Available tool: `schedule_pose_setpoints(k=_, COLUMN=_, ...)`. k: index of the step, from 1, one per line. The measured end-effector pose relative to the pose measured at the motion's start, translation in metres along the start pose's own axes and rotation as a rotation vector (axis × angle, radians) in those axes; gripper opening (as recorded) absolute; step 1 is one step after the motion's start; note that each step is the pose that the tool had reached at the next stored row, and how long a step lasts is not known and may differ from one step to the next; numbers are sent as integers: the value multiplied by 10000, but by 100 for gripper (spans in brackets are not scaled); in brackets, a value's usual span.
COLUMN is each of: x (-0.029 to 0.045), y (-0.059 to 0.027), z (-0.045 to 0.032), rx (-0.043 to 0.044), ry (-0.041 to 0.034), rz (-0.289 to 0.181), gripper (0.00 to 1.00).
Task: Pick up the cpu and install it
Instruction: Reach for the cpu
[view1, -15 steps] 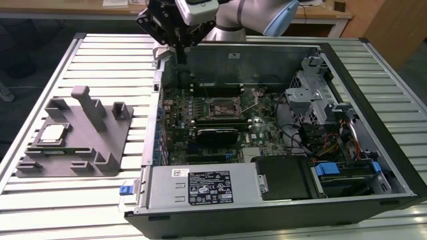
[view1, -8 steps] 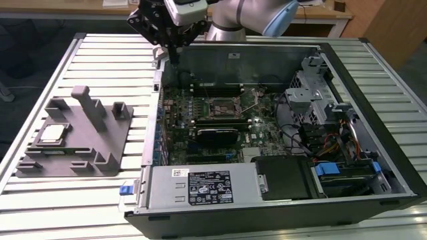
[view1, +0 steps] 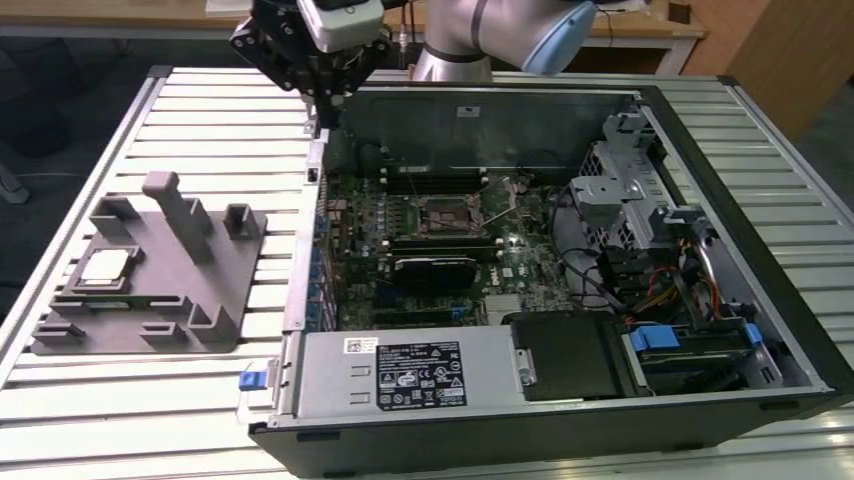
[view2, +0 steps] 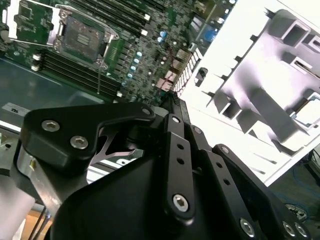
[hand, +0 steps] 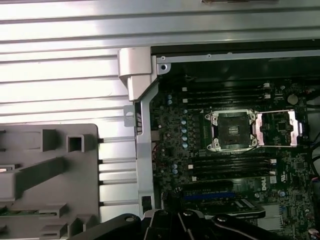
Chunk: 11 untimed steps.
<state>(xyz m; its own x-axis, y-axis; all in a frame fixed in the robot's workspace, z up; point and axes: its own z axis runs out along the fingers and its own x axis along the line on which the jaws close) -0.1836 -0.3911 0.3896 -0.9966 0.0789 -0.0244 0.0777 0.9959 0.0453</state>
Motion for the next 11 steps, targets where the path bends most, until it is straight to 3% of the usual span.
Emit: schedule_pose_setpoints(k=11, x=224, y=-18, z=-1, rx=-4, ry=1, rz=-1, gripper=11)
